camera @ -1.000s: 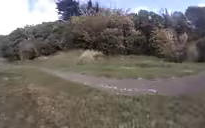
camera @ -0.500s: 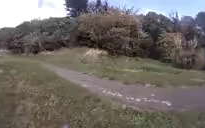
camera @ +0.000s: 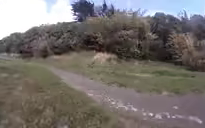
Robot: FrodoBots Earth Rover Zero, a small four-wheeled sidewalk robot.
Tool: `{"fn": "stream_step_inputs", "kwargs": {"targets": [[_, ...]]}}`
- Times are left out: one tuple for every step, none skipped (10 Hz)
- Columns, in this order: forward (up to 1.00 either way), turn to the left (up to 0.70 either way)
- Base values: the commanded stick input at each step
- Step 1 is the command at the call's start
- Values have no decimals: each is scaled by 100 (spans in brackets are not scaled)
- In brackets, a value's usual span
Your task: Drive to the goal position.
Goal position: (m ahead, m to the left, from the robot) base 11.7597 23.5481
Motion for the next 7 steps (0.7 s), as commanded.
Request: {"fn": "stream_step_inputs", "kwargs": {"targets": [[100,21],[100,9],[100,0],[100,0],[100,0],[100,1],[100,2]]}}
